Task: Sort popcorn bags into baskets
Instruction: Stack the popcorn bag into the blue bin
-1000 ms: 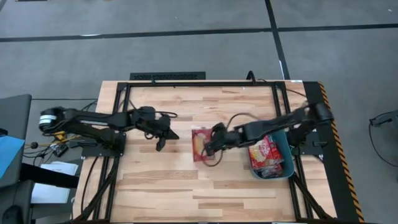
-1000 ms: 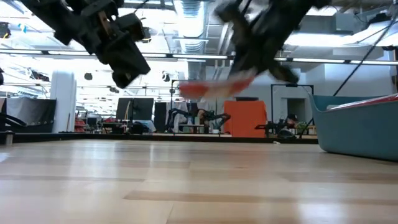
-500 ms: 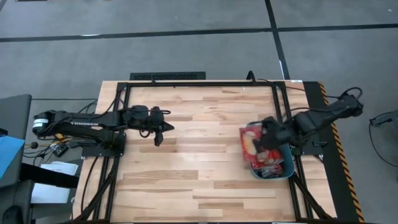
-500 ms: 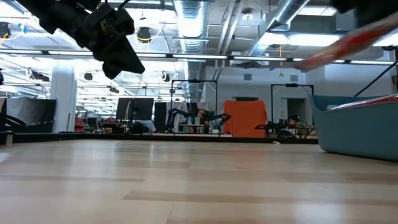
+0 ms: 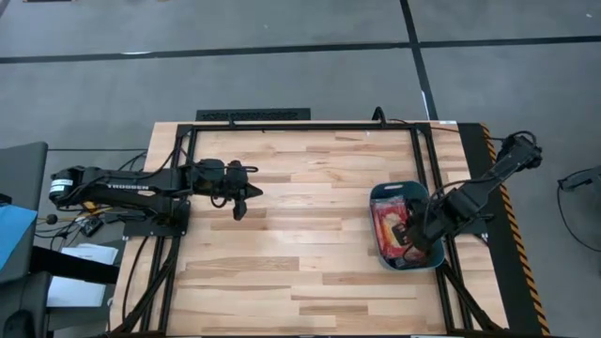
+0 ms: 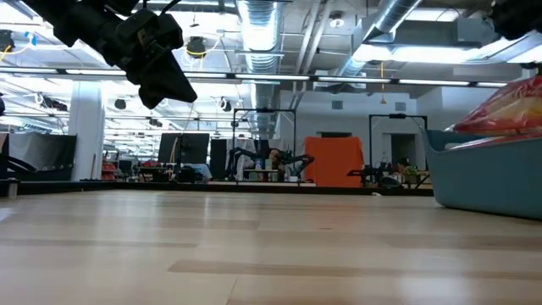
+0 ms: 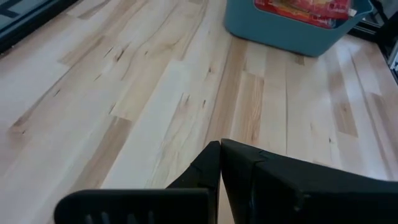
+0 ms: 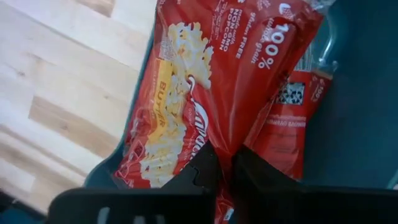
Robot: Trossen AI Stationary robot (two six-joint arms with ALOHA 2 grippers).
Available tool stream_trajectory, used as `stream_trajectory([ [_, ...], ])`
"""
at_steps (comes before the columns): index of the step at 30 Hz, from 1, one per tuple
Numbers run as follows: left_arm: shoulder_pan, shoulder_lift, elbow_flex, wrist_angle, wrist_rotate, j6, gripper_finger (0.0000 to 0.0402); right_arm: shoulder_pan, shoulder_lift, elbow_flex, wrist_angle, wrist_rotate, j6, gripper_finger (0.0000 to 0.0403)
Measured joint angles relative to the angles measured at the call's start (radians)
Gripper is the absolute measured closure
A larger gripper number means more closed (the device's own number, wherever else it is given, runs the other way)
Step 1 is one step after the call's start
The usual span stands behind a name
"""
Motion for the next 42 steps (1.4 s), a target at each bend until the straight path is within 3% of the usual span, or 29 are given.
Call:
stream_trajectory([
  [7, 0.0, 0.0, 0.0, 0.0, -0.001, 0.0, 0.0401, -0.012, 0.001, -0.047, -0.018, -0.009, 0.019, 0.0348],
  [13, 0.0, 0.0, 0.0, 0.0, -0.001, 0.0, 0.0401, -0.032, 0.0, -0.087, -0.023, -0.125, 0.024, 0.0347],
  [20, 0.0, 0.0, 0.0, 0.0, -0.001, -0.001, 0.0401, -0.031, 0.002, -0.094, -0.024, -0.127, 0.012, 0.0341],
  [33, 0.0, 0.0, 0.0, 0.0, -0.027, -0.01, 0.0401, -0.106, 0.002, -0.087, -0.027, -0.128, -0.012, 0.0184],
  [42, 0.0, -0.001, 0.001, 0.047, -0.027, -0.005, 0.0401, -0.196, 0.001, -0.018, -0.13, -0.112, 0.019, 0.0177],
])
